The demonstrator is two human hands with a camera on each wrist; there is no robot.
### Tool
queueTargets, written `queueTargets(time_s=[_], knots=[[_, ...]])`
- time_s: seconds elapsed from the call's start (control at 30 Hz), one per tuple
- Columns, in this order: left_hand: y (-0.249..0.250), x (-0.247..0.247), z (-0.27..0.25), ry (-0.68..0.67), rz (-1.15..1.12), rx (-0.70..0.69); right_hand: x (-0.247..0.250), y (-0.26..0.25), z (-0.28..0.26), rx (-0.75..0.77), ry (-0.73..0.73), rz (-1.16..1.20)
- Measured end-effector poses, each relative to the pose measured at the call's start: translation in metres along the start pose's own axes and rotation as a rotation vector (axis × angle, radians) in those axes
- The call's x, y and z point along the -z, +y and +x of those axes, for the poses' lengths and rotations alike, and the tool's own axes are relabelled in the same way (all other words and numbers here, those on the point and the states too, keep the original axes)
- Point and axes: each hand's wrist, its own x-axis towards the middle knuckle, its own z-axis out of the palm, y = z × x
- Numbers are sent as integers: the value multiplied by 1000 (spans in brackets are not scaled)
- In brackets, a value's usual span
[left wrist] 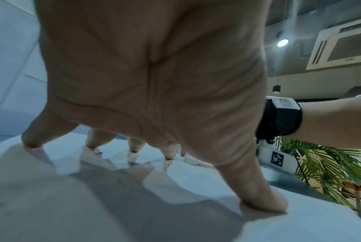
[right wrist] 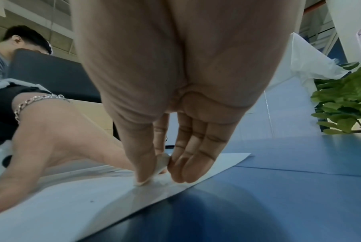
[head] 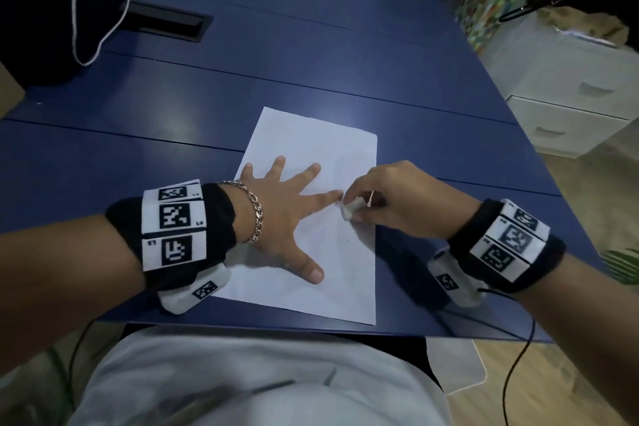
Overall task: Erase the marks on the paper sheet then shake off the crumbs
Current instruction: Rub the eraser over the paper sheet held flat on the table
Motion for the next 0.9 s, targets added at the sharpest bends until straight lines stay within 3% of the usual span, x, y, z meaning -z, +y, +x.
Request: queueTargets(time_s=[0.07, 0.2, 0.37, 0.53, 0.7, 0.83, 0.9], knots=[[2, 2, 1, -26, 13, 12, 0, 2, -1, 6, -20, 31], [3, 2, 2, -59, 15, 52, 7, 1, -6, 5, -236, 109], [2, 3, 5, -66, 36, 66, 2, 11, 4, -27, 20, 29], [2, 2, 5, -70, 51, 67, -1, -7, -4, 50, -141, 68], [3, 4, 4, -73, 50, 66, 3, 4, 7, 14, 66, 45], [3, 4, 3, -76, 50, 72, 0, -10, -1, 75, -109, 47], [3, 3, 3, -75, 52, 71, 1, -10, 0, 85, -129, 54]])
